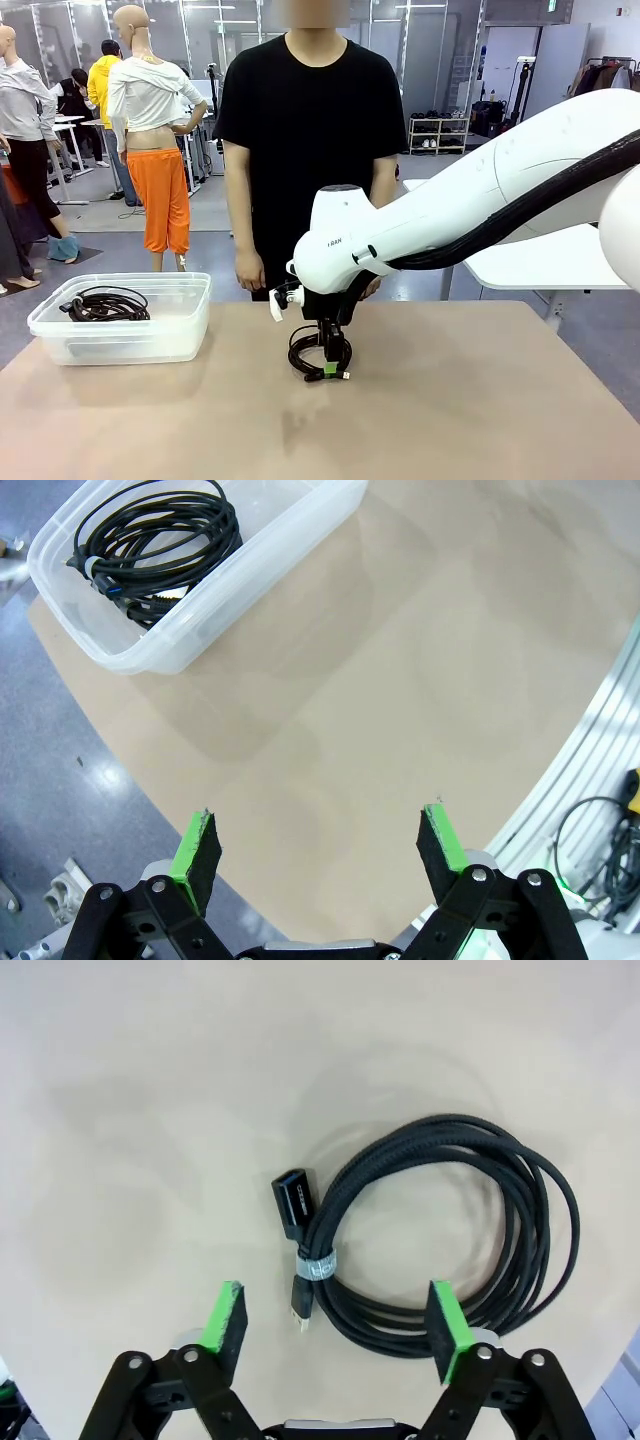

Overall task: Organize and store the cables.
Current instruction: Place the USB Extension Cable into the Organizing box.

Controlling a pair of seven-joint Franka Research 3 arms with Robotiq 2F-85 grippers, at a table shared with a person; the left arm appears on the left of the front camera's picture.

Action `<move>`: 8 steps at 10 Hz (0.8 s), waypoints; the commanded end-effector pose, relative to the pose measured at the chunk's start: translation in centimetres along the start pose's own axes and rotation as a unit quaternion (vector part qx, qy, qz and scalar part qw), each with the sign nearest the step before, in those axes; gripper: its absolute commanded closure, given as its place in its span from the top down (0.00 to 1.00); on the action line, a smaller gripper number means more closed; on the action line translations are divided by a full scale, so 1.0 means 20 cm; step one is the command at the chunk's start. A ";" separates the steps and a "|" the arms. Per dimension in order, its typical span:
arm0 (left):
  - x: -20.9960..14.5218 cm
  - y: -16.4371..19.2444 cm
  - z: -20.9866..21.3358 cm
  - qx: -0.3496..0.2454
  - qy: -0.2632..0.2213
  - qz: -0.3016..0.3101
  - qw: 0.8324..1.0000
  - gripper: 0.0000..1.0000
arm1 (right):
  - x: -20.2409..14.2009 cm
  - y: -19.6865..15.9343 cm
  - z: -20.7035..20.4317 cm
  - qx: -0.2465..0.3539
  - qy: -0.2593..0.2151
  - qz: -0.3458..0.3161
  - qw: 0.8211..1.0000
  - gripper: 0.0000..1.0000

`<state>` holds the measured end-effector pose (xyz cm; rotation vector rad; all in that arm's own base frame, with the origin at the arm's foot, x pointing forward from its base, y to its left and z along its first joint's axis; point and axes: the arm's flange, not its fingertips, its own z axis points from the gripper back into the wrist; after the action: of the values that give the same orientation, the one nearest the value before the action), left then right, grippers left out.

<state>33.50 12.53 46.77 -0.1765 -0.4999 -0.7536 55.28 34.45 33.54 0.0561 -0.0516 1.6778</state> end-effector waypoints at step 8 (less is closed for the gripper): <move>0.65 -0.52 0.15 0.027 0.013 0.061 0.998 1.00 | -1.13 0.43 0.58 -0.060 -0.145 -0.122 0.980 1.00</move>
<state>32.46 -0.56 54.76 -0.1592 -0.5403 -0.6075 53.02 13.71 43.28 0.1953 -0.2964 1.4321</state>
